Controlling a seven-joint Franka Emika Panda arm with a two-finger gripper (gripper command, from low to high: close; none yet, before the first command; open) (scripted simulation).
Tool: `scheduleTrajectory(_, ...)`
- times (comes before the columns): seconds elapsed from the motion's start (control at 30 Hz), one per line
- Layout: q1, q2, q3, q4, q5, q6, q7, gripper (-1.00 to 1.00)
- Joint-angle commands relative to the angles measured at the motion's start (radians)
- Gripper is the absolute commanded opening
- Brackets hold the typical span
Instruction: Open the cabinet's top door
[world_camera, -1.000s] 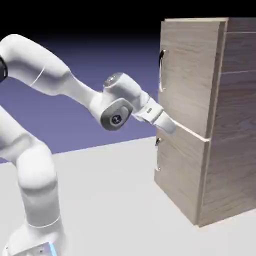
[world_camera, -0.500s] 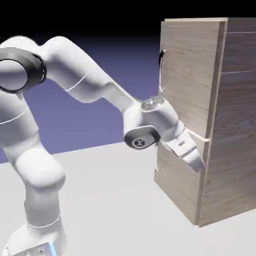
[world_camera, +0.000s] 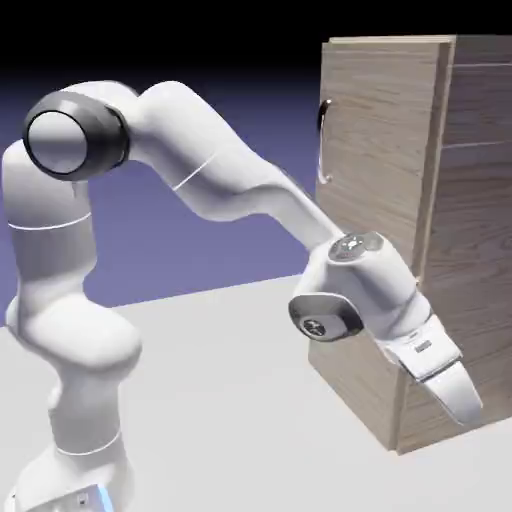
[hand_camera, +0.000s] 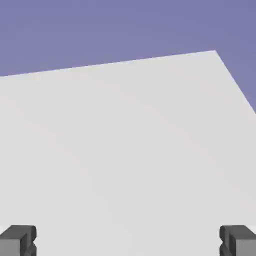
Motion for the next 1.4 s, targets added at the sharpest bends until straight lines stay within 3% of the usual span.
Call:
scheduleTrajectory(0.0, 0.037, 0.015, -0.036, 0.018, 0.006, 0.003, -0.018, 0.0)
scheduleTrajectory(0.97, 1.003, 0.572, -1.089, 0.589, 0.245, 0.103, -0.402, 0.0)
scheduleTrajectory(1.37, 1.322, 0.952, -1.038, 0.473, 0.636, -0.036, -0.177, 0.0)
